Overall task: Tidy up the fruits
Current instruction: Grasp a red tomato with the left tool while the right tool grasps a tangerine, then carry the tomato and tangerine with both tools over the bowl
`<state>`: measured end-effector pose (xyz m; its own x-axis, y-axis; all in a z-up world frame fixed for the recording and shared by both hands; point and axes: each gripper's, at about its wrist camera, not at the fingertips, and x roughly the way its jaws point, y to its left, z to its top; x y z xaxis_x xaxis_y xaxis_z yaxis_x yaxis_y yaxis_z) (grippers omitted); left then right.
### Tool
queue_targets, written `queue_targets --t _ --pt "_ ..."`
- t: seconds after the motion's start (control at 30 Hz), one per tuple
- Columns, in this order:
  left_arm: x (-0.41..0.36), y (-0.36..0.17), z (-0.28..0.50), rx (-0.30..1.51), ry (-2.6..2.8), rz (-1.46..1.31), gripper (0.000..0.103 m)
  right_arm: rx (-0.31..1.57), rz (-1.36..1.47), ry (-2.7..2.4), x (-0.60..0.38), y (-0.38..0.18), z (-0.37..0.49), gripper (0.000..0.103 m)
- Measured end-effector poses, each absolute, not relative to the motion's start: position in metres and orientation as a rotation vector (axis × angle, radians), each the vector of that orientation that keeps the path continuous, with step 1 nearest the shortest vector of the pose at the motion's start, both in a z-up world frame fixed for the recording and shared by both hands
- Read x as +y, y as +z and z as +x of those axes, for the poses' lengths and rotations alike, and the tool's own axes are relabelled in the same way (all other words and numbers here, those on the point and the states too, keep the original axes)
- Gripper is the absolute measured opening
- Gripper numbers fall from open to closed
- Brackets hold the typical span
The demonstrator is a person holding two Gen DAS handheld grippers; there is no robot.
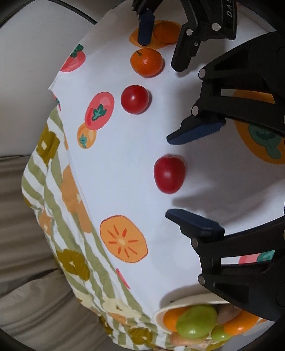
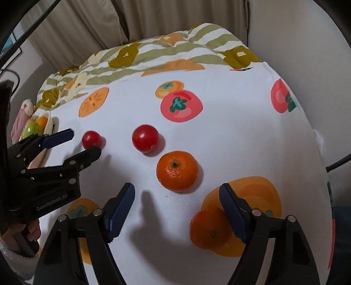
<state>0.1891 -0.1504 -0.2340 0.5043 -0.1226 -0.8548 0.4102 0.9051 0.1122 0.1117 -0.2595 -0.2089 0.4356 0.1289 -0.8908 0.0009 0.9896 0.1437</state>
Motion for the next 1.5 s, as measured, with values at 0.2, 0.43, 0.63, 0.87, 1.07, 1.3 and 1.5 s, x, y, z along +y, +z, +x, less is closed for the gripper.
queue_targets --t 0.2,0.43,0.63,0.87,1.07,1.3,1.5 --pt "-0.155 -0.239 0.191 1.000 -0.336 0.310 0.052 1.117 0.099 0.086 -0.258 -0.211 0.114 0.066" --pt "-0.152 -0.238 0.193 1.000 -0.327 0.296 0.041 1.101 0.074 0.093 -0.255 -0.212 0.120 0.061" --pt "-0.153 -0.238 0.192 1.002 -0.313 0.301 0.041 1.091 0.069 0.099 -0.255 -0.212 0.127 0.053" --pt "-0.146 -0.237 0.188 1.012 -0.292 0.286 0.041 1.080 0.045 0.098 -0.252 -0.213 0.131 0.038" --pt "-0.140 -0.237 0.182 1.015 -0.272 0.274 0.041 1.075 0.024 0.107 -0.251 -0.212 0.131 0.037" --pt "-0.130 -0.222 0.175 0.990 -0.240 0.249 0.041 1.041 0.011 0.125 -0.247 -0.199 0.128 0.037" --pt "-0.115 -0.199 0.166 0.956 -0.213 0.228 0.041 1.009 -0.008 0.149 -0.235 -0.183 0.124 0.037"
